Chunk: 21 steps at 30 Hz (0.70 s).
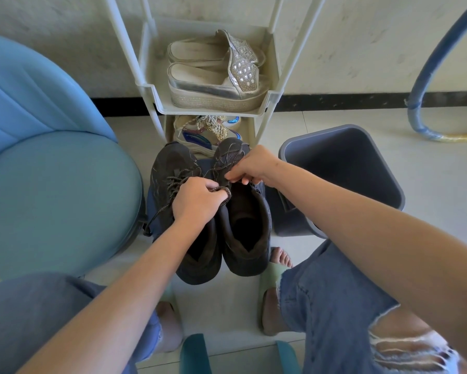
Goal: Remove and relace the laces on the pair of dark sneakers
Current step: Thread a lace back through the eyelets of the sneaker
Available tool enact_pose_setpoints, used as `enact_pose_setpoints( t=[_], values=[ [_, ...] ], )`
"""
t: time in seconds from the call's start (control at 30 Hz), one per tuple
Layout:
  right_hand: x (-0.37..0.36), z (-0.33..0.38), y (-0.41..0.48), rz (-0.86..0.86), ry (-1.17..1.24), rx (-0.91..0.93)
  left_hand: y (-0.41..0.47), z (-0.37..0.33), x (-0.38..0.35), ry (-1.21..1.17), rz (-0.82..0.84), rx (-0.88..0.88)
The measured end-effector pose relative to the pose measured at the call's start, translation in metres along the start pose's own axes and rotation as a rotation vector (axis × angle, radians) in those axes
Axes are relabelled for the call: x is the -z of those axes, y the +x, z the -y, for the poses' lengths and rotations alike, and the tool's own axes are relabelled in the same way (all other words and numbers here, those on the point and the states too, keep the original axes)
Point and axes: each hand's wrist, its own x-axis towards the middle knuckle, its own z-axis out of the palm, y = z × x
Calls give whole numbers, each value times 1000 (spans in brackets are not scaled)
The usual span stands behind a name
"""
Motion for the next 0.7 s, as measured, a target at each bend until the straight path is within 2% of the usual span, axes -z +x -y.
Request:
enact_pose_setpoints(
  t=[0.27,0.47,0.53,0.6,0.7],
  values=[
    [7,7,-11,144,-178,22,0,0,1,-14,23,9],
    [19,6,-17,67,-242,145,6,-1,14,-210,187,51],
    [18,5,-20,120,-258,137,7,-2,17,-230,233,55],
    [11,5,-22,186,-315,120,7,-1,16,-227,236,47],
    [1,8,-21,164,-395,129,6,-2,16,-231,227,43]
  ],
)
